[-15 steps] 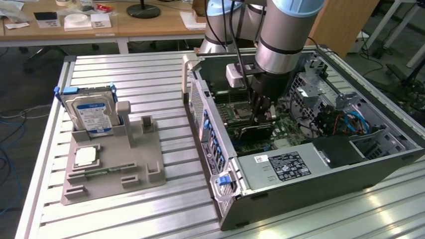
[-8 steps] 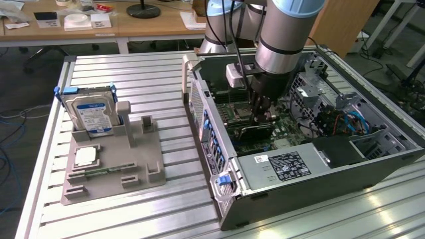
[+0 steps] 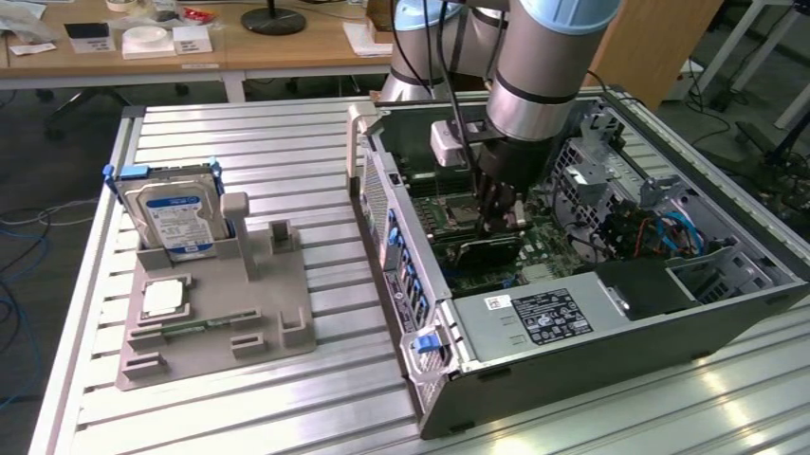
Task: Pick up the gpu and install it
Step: 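Press down on the gpu until it lock into place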
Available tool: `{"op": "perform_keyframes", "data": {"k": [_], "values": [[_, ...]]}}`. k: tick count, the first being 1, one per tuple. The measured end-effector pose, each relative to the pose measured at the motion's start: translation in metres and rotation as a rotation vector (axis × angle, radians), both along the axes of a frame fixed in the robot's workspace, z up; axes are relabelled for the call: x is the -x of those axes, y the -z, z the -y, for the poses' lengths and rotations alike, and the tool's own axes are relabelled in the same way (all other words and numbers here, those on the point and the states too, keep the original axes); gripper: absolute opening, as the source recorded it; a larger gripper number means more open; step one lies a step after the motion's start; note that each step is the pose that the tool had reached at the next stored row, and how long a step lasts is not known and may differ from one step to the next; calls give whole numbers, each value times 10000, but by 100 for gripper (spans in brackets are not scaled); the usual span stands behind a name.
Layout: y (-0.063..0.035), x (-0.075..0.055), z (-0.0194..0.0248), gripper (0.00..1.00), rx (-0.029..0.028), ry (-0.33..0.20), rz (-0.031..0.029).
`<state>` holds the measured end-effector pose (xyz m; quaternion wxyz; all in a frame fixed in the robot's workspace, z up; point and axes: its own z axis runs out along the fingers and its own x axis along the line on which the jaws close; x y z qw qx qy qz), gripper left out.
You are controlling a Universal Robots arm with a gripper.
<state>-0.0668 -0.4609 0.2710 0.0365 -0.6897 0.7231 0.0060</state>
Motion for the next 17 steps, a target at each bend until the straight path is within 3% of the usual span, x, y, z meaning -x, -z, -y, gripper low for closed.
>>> {"op": "perform_keyframes", "data": {"k": [1,4,5,7,12,17], "values": [[1,1,0,11,-9,3,-100],[0,1,0,11,-40,3,-516],[-1,2,0,11,-62,2,-566],[0,19,-1,11,-96,4,-605],[4,117,-1,11,-94,-127,-606],[9,128,0,11,-69,-769,-610]]}}
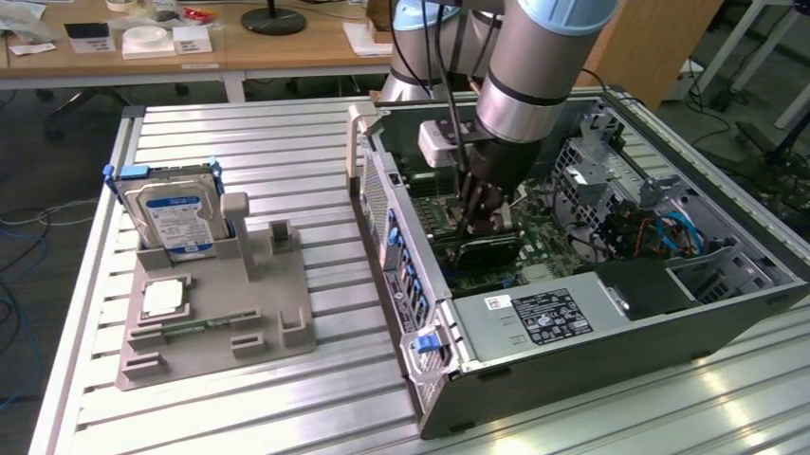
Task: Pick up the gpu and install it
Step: 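Press down on the gpu until it lock into place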
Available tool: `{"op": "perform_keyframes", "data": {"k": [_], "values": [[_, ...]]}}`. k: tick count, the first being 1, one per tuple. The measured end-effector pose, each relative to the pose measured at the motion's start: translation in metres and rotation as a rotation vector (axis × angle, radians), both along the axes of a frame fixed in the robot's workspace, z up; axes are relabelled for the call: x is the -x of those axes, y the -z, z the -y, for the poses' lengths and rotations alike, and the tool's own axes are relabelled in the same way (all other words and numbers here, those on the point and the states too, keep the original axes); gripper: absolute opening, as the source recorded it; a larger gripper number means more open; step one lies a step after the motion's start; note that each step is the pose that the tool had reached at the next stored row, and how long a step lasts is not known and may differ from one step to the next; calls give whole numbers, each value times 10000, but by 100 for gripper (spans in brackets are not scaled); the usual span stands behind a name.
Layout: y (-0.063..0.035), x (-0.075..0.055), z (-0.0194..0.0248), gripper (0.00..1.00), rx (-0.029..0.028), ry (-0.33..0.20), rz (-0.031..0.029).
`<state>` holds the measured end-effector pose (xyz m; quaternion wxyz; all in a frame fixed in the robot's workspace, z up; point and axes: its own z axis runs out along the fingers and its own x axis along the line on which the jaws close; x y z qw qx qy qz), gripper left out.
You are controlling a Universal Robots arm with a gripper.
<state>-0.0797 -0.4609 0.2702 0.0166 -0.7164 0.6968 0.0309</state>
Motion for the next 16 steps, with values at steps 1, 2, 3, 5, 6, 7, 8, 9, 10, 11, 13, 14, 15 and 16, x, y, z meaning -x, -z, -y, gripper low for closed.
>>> {"op": "perform_keyframes", "data": {"k": [1,2,3,5,6,7,8,9,10,11,13,14,15,16], "values": [[2,13,0,11,-2,-64,1],[3,33,-1,11,9,-105,1],[4,53,-1,11,28,-132,0],[5,92,0,11,45,-160,0],[7,106,-1,11,44,-160,1],[7,112,-1,11,45,-160,1],[6,116,-1,11,43,-161,0],[6,121,-1,11,40,-161,0],[7,134,-1,11,38,-162,1],[7,166,-1,11,38,-162,1],[8,249,-1,11,37,-162,1],[8,280,-1,11,38,-161,1],[9,292,-2,11,37,-160,2],[9,293,-2,11,38,-161,1]]}}
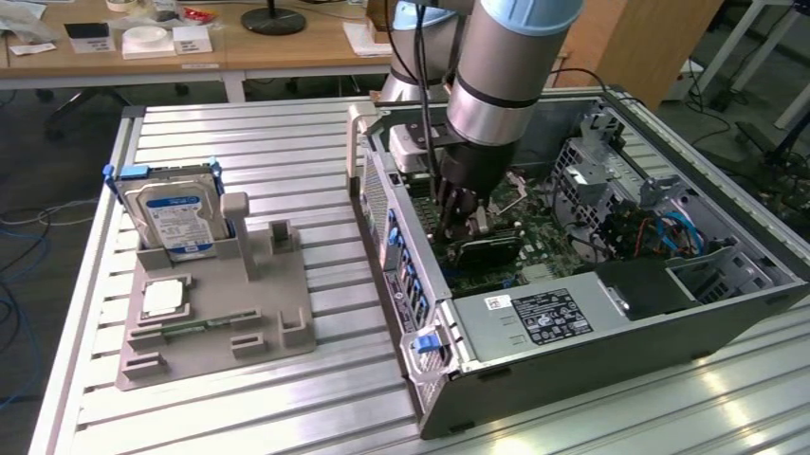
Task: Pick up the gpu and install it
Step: 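Press down on the gpu until it lock into place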
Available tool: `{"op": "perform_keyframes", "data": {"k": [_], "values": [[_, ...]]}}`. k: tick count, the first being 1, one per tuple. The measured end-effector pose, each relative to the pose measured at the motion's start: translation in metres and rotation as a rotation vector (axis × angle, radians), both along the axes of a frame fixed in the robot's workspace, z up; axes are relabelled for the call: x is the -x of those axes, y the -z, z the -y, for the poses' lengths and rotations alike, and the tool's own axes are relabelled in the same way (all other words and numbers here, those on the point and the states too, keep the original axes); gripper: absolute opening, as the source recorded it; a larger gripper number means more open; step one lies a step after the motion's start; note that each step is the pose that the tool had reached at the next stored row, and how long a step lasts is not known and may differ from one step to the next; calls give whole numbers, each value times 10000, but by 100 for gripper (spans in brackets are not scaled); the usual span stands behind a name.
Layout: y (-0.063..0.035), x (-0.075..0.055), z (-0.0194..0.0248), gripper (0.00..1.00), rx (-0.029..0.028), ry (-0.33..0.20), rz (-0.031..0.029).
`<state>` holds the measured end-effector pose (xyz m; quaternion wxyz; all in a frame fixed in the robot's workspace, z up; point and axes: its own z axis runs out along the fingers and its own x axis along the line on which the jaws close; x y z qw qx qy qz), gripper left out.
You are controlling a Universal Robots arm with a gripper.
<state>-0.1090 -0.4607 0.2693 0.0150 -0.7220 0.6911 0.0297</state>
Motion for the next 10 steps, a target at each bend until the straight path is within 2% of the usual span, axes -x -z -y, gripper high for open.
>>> {"op": "perform_keyframes", "data": {"k": [10], "values": [[62,15,0,11,16,-1,-8]]}}
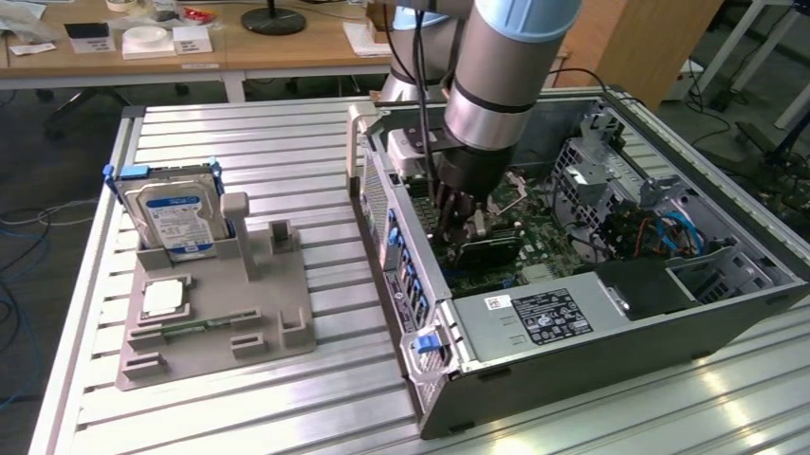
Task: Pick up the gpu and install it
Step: 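Press down on the gpu until it lock into place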
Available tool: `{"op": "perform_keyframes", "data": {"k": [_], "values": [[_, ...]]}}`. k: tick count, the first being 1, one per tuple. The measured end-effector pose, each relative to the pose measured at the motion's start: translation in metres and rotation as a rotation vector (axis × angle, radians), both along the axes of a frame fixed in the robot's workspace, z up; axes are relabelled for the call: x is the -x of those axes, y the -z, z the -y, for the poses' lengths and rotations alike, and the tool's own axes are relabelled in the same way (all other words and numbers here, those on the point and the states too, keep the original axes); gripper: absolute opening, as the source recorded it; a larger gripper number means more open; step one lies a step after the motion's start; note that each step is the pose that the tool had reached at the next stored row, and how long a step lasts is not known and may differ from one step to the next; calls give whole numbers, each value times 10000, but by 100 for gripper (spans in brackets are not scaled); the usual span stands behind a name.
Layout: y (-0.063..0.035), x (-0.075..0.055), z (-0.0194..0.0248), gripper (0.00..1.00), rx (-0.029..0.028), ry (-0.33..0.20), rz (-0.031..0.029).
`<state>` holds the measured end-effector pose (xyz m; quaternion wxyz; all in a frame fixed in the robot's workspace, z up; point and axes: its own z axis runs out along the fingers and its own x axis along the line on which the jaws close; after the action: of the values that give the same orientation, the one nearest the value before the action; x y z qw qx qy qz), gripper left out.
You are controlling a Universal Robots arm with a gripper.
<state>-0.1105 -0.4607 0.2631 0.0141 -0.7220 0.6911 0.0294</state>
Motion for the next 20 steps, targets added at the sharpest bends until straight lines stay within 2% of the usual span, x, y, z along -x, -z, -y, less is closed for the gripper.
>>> {"op": "perform_keyframes", "data": {"k": [4,6,9,10,12,15,20], "values": [[34,9,-8,11,3,0,-7],[34,9,-10,11,22,1,-43],[31,-2,-14,11,20,0,-196],[25,-9,-14,11,-5,2,-234],[-14,-12,-16,11,-72,7,-262],[-125,-15,-11,11,-48,1,-285],[-155,-12,-6,11,-47,2,-288]]}}
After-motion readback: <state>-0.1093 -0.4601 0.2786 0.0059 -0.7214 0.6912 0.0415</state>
